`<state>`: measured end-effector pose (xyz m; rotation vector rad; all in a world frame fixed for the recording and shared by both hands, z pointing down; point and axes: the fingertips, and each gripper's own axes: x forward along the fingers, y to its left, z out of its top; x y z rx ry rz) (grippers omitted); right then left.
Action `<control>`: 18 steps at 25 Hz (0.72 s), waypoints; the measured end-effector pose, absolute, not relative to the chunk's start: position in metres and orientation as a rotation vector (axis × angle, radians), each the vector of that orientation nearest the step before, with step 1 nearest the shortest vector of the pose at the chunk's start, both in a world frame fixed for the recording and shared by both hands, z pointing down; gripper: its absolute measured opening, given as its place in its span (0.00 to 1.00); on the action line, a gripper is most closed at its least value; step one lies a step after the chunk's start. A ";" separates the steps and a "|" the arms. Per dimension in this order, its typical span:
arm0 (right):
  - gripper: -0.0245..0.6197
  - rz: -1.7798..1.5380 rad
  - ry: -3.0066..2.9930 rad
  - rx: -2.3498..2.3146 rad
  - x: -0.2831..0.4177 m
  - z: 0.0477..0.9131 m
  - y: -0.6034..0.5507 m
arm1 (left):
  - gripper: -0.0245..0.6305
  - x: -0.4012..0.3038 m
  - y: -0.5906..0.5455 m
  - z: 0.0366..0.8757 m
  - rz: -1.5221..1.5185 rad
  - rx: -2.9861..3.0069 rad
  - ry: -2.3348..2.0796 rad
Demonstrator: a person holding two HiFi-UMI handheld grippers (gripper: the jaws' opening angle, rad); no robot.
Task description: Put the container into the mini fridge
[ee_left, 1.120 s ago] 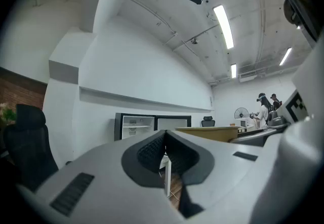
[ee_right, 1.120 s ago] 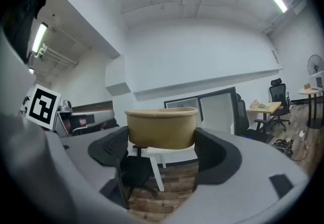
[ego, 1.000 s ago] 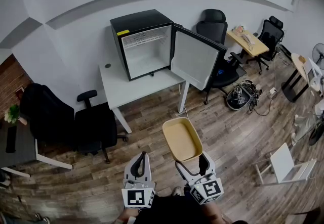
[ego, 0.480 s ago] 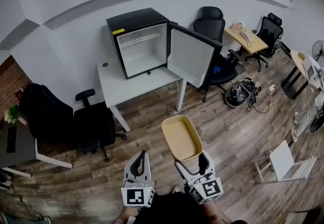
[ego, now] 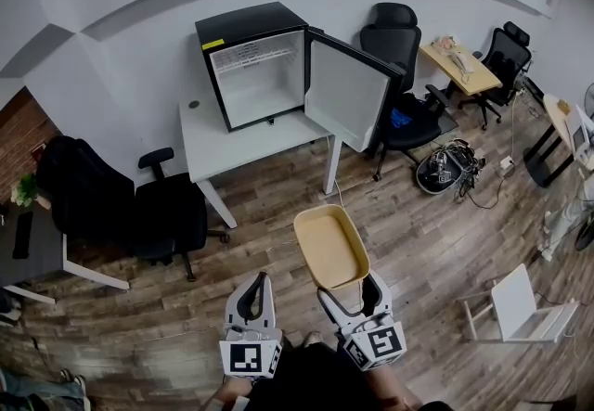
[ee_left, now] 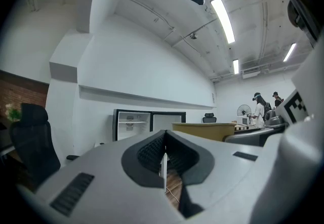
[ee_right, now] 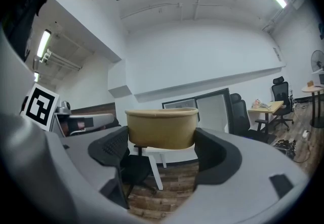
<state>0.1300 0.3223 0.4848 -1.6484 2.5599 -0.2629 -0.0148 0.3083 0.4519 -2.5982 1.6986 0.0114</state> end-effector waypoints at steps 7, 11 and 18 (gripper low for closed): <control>0.70 -0.287 2.578 -1.649 0.151 0.491 0.300 | 0.05 0.002 0.289 0.458 -0.002 -2.588 1.730; 0.70 -0.304 2.583 -1.667 0.156 0.499 0.274 | 0.05 0.009 0.260 0.470 -0.007 -2.615 1.723; 0.70 -0.289 2.592 -1.684 0.154 0.500 0.187 | 0.05 0.011 0.166 0.471 0.037 -2.652 1.715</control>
